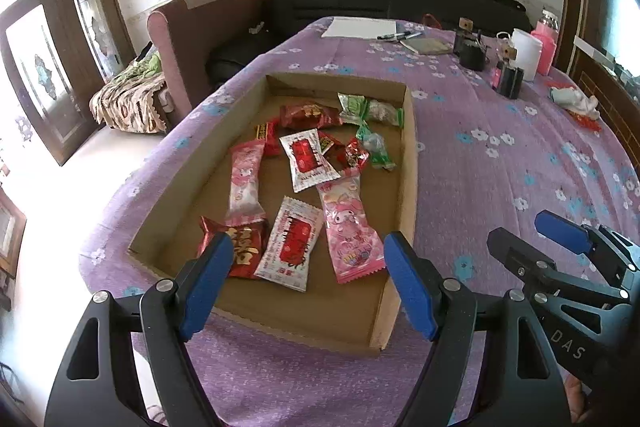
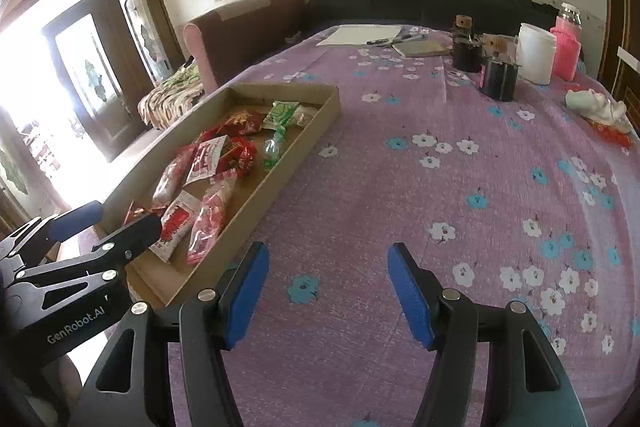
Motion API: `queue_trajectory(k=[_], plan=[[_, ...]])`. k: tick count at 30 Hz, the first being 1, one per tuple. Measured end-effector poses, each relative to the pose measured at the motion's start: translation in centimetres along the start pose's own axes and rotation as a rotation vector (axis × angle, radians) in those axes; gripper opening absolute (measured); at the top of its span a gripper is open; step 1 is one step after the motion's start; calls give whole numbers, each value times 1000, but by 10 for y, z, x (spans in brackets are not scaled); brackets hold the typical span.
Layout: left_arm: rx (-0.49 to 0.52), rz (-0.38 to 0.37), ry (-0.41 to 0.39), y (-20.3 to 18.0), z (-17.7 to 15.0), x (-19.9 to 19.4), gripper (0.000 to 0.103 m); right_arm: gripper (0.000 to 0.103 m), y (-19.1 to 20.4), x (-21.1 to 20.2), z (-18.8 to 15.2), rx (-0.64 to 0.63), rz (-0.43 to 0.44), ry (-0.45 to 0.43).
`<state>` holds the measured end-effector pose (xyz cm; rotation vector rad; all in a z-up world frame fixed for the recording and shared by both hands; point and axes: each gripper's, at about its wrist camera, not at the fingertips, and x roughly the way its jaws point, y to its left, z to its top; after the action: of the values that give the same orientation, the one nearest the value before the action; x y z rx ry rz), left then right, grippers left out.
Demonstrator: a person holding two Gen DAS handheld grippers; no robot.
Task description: Organize snacks
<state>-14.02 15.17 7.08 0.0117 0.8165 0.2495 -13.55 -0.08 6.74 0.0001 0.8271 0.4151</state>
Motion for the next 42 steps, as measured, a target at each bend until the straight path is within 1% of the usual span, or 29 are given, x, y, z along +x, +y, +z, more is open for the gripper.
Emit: queue_trajectory(k=[4, 7, 15, 26, 30, 34, 35, 36, 37, 38, 39, 40, 41, 42], plan=[[1, -4, 12, -3, -1, 4, 78, 64, -1, 2, -1, 1, -3, 4], [-1, -10, 24, -4, 0, 8, 78, 66, -1, 4, -1, 3, -8, 4], [-16, -27, 41, 1, -2, 14, 78, 68, 3, 11, -2, -5, -41, 11], [-65, -29, 21, 18, -2, 9, 78, 68, 23, 8, 0, -62, -84, -12], [-87, -28, -3, 25, -2, 3, 78, 72, 30, 5, -1, -73, -99, -23], [-108, 23, -88, 33, -2, -13, 78, 73, 32, 4, 0, -71, -111, -25], [-123, 46, -136, 36, -2, -21, 78, 73, 33, 4, 0, -73, -112, -26], [-135, 61, -167, 39, -3, -26, 78, 73, 33, 3, 0, -74, -113, -27], [-158, 87, -223, 43, -3, -37, 79, 73, 34, 2, 0, -77, -115, -30], [-169, 100, -254, 45, -3, -43, 82, 73, 35, 2, -1, -80, -116, -33], [-184, 115, -300, 49, -3, -53, 92, 73, 37, 0, -1, -85, -118, -38], [-200, 126, -345, 52, -4, -63, 99, 73, 39, -1, -1, -90, -119, -43], [-210, 130, -366, 55, -5, -68, 103, 73, 41, -2, -1, -95, -119, -47], [-226, 138, -400, 59, -6, -75, 103, 73, 43, -4, -1, -103, -119, -52]])
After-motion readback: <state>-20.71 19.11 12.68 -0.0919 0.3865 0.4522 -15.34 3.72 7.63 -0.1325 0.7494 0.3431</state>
